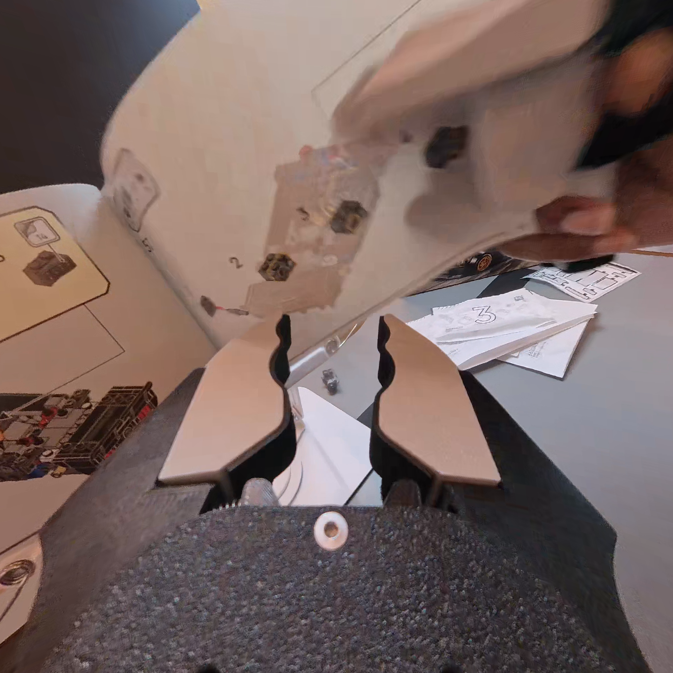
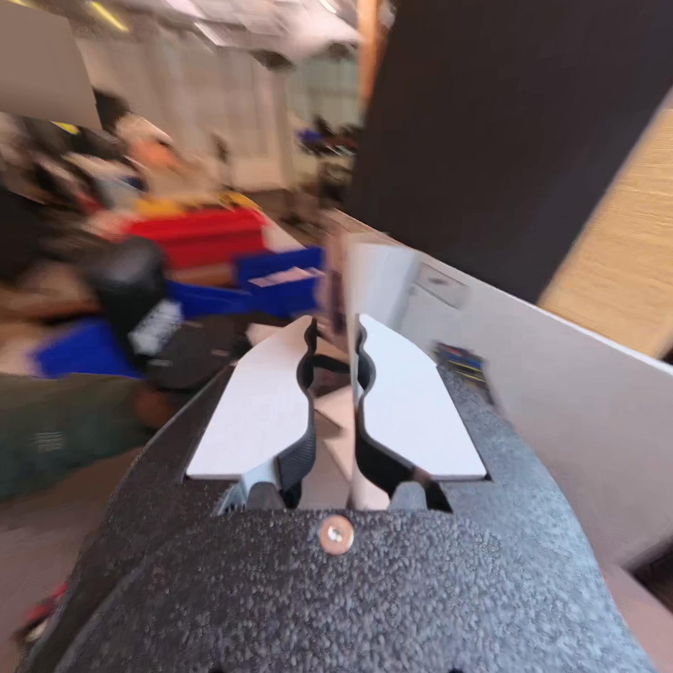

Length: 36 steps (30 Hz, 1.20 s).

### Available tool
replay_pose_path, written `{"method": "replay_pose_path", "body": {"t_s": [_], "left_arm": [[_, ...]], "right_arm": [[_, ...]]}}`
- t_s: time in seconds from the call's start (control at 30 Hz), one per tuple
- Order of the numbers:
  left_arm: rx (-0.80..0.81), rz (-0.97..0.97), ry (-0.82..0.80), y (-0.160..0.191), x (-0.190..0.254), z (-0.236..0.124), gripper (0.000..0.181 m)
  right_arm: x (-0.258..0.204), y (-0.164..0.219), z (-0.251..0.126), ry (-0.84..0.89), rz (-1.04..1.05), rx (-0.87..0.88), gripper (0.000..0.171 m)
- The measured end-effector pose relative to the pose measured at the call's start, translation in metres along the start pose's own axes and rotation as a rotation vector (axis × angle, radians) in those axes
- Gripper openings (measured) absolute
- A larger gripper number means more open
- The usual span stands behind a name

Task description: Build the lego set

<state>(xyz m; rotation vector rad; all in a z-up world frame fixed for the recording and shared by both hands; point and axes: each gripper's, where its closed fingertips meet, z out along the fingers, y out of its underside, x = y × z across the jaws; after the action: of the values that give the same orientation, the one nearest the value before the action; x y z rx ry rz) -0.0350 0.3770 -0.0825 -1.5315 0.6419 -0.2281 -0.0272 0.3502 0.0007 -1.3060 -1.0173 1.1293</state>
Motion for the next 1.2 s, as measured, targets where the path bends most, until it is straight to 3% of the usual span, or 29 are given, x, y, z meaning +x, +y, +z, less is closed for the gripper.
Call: {"method": "replay_pose_path", "body": {"t_s": [0.07, 0.13, 0.27, 0.37, 0.47, 0.67, 0.8, 0.9, 1.03, 1.2], "left_arm": [[0.002, 0.001, -0.005, -0.002, -0.002, -0.001, 0.046], [0.001, 0.004, -0.014, -0.001, -0.005, -0.002, 0.046], [-0.006, -0.013, -0.027, 0.003, -0.011, -0.004, 0.045], [0.002, -0.027, -0.037, 0.003, -0.014, -0.004, 0.044], [0.002, -0.029, -0.05, 0.001, -0.016, -0.002, 0.043], [0.001, -0.035, -0.099, -0.003, -0.029, -0.01, 0.042], [0.013, -0.071, -0.104, -0.002, -0.034, -0.014, 0.04], [0.016, -0.09, -0.097, 0.0, -0.029, -0.012, 0.04], [0.013, -0.059, -0.082, 0.0, -0.021, -0.008, 0.04], [-0.01, -0.033, -0.045, -0.002, -0.013, 0.003, 0.038]], "right_arm": [[-0.027, -0.017, -0.021, -0.258, 0.176, 0.13, 0.02], [-0.016, -0.016, -0.039, -0.258, 0.228, 0.176, 0.021], [0.071, 0.029, -0.069, 0.265, 0.252, 0.13, 0.021], [0.097, 0.067, -0.084, 0.507, 0.287, 0.079, 0.025], [0.102, 0.098, -0.076, 0.598, 0.352, 0.065, 0.028], [0.1, 0.118, -0.058, 0.44, 0.688, 0.318, 0.03], [0.08, 0.134, -0.033, 0.4, 0.627, 0.269, 0.035], [0.078, 0.124, -0.019, 0.465, 0.547, 0.267, 0.036], [0.097, 0.121, -0.021, 0.643, 0.541, 0.257, 0.021], [0.095, 0.133, -0.021, 0.649, 0.613, 0.311, 0.019]]}}
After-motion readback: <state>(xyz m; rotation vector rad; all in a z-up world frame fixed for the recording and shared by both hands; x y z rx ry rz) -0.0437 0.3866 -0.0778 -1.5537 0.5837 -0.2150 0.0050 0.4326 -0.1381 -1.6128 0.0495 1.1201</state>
